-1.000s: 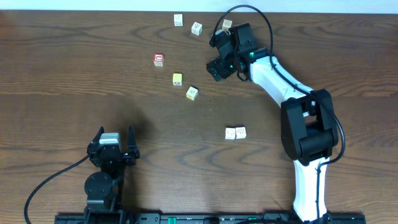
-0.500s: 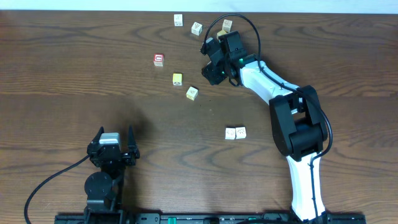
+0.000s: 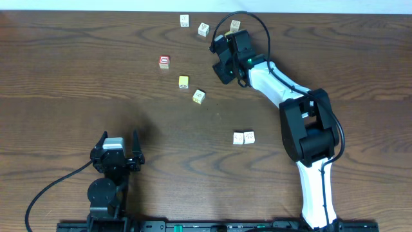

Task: Lift 5 blocks
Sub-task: 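Lower and close the right gripper on the acorn block, then carry the acorn block back toward the ladybug block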

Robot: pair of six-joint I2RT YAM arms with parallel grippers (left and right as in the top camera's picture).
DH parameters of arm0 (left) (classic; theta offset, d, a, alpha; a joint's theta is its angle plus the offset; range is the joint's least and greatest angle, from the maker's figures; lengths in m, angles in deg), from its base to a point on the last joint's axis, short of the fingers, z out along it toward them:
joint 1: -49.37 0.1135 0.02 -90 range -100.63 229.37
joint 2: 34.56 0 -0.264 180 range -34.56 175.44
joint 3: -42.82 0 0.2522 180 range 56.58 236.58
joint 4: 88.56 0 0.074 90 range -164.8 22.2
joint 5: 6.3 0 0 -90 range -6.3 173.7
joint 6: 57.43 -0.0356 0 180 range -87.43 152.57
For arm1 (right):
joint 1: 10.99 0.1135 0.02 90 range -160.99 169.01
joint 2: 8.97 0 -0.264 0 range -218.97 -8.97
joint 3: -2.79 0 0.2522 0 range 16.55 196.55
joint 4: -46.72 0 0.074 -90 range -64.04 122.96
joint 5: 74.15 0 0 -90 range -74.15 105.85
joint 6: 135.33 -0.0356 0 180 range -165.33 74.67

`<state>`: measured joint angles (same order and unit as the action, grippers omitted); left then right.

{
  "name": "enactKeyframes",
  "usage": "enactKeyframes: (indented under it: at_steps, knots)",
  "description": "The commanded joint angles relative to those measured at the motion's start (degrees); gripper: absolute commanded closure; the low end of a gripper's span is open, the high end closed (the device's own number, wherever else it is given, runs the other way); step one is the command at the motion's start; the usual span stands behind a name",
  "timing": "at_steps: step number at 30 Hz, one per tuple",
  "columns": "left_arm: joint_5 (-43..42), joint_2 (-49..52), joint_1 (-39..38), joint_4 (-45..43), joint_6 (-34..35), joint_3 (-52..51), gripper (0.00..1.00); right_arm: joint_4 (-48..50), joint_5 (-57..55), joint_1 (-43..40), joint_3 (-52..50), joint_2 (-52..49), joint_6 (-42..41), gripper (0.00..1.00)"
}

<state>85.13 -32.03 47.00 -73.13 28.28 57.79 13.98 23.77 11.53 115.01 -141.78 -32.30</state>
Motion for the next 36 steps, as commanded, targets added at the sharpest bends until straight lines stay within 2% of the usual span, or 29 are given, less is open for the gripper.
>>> enactKeyframes:
  at_steps: [1, 12, 19, 24, 29, 36]
  knots:
    - [0.66, -0.09, -0.22, 2.36, 0.46, -0.98, 0.25, -0.13, -1.01, 0.11, 2.4, -0.42, -0.79, 0.57]
    - [0.66, -0.09, -0.22, 2.38, 0.46, -0.98, 0.25, -2.03, -0.98, 0.24, 2.69, -0.37, -1.25, 0.58]
    - [0.66, -0.09, -0.22, 2.38, 0.46, -0.98, 0.25, -2.45, -0.96, 0.26, 2.69, -0.37, -1.25, 0.69]
    - [0.66, -0.09, -0.22, 2.38, 0.46, -0.98, 0.25, -3.13, -0.92, 0.68, 2.69, -0.37, -1.25, 0.69]
    - [0.66, -0.09, -0.22, 2.38, 0.46, -0.98, 0.25, -3.52, -0.83, 1.07, 2.69, -0.37, -1.22, 0.6]
    - [0.66, -0.09, -0.22, 2.38, 0.46, -0.98, 0.24, -3.5, -0.81, 1.2, 2.69, -0.37, -1.22, 0.71]
